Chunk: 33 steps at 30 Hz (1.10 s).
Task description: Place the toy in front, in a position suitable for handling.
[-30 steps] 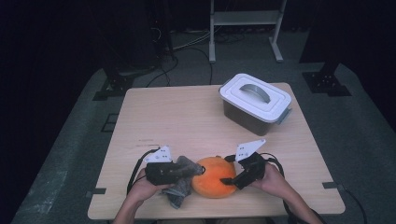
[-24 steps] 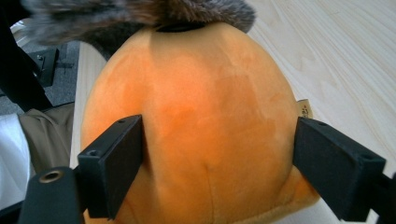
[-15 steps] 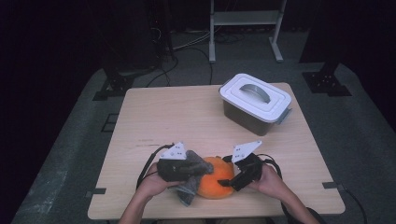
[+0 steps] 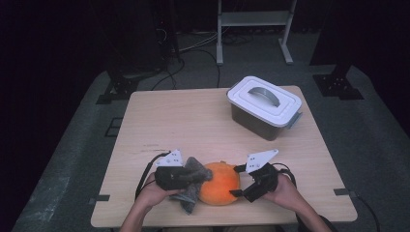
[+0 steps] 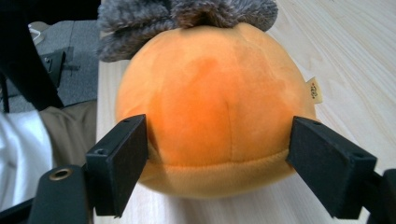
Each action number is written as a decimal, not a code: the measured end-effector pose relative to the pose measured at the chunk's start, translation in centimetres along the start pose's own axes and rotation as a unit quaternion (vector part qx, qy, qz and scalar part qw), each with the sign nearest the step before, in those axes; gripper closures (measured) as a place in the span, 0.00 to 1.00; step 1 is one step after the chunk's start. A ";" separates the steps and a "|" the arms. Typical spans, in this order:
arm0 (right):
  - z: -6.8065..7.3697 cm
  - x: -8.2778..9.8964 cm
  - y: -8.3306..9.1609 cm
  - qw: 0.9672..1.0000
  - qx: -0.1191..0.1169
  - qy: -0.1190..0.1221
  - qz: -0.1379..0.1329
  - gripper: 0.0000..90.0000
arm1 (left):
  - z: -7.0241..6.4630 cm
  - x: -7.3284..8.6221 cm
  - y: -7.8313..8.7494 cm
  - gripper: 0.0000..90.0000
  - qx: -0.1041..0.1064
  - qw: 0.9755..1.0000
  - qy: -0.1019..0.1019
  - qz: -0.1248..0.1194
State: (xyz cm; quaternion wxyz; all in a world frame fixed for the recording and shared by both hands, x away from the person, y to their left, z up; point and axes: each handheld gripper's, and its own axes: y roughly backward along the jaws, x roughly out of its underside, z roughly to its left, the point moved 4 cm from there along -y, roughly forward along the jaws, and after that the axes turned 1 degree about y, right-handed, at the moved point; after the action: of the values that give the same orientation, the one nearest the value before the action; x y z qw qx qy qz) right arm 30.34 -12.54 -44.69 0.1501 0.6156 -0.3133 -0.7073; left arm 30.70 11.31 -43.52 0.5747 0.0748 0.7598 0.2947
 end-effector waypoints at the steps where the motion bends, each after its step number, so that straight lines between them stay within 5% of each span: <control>1: -0.1 0.0 -0.2 1.000 -0.002 -0.004 -0.002 0.25 | -0.1 -0.1 0.0 0.84 -0.001 1.000 -0.003 0.002; 11: -1.2 -0.7 -1.1 0.999 -0.002 -0.033 -0.003 0.32 | -1.8 -2.0 -0.4 0.84 -0.005 0.998 -0.063 0.031; 16: -1.5 -0.5 -0.7 0.999 -0.010 -0.043 -0.017 0.31 | -1.0 -1.2 -0.3 0.84 -0.019 0.998 -0.050 0.028; 21: -0.7 -0.7 0.4 0.999 -0.010 -0.013 -0.044 0.31 | 0.1 -0.6 0.1 0.84 -0.026 0.999 -0.020 0.010; 26: 0.4 -0.2 0.0 1.000 -0.008 0.021 -0.013 0.29 | 1.3 -0.3 0.7 0.84 -0.043 0.999 0.000 0.001; 29: 0.5 -0.3 -0.6 0.999 0.007 0.033 -0.005 0.30 | 1.4 -0.1 0.7 0.84 -0.041 0.999 0.006 -0.005; 33: 0.2 -1.4 -0.7 0.999 0.024 0.027 -0.035 0.37 | 1.2 -0.2 0.5 0.84 -0.043 0.999 0.001 -0.004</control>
State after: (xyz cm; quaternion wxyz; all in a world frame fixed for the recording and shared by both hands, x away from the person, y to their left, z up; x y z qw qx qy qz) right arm 30.53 -11.17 -44.02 0.1185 0.6489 -0.3042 -0.6873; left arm 31.79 12.10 -43.25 0.5776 0.0462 0.7475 0.3247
